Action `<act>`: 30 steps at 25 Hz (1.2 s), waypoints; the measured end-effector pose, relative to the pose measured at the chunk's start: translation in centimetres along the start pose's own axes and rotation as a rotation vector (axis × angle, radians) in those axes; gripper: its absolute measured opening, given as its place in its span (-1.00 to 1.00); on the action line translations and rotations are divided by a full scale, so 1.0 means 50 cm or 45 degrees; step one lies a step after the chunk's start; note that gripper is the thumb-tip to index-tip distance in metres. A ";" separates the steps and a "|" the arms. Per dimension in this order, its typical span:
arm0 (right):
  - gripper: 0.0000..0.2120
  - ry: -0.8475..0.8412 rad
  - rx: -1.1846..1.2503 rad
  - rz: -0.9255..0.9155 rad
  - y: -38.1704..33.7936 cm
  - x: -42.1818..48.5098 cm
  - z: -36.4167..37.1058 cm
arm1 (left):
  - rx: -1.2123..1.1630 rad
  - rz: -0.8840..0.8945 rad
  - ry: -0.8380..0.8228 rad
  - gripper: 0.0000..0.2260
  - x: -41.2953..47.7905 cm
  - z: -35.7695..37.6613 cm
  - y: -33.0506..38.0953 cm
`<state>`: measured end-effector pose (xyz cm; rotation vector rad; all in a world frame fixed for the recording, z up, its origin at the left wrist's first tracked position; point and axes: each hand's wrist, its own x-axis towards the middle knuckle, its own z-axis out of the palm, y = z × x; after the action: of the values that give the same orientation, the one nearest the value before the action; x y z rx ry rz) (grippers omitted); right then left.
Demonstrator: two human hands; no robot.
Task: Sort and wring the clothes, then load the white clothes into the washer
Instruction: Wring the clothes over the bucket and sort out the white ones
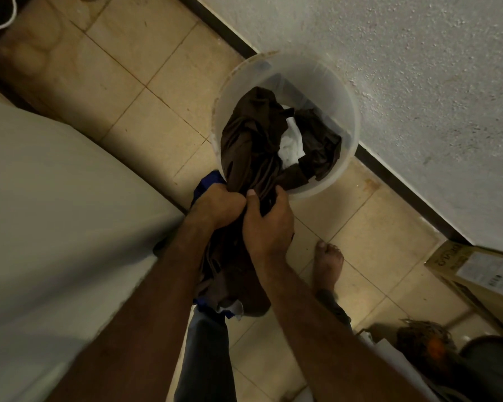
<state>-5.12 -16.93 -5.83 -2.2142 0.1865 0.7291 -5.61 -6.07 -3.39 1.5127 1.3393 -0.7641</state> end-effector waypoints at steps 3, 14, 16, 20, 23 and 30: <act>-0.30 -0.234 0.452 0.294 -0.023 0.021 0.005 | -0.149 -0.091 -0.057 -0.80 -0.004 0.015 -0.003; -0.81 -0.226 0.485 0.416 -0.022 -0.022 0.003 | -0.845 -0.001 -0.131 -0.22 -0.001 0.032 -0.014; -0.79 -0.288 0.470 0.417 -0.018 -0.032 -0.004 | -0.696 0.051 -0.031 -0.43 0.001 0.029 -0.006; -0.67 -0.303 0.639 0.425 -0.030 -0.040 -0.017 | -0.466 0.060 0.200 -0.91 0.010 0.017 -0.008; -0.51 -0.264 0.645 0.481 -0.032 -0.022 -0.012 | -0.341 0.007 0.288 -0.92 -0.004 0.003 0.002; -0.16 -0.314 0.895 0.624 -0.055 0.027 0.018 | -0.240 -0.064 0.177 -0.44 -0.043 0.003 0.010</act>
<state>-3.44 -14.25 -5.32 -1.4012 0.7538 1.0028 -5.56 -7.00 -1.40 1.4075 1.5135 -0.5543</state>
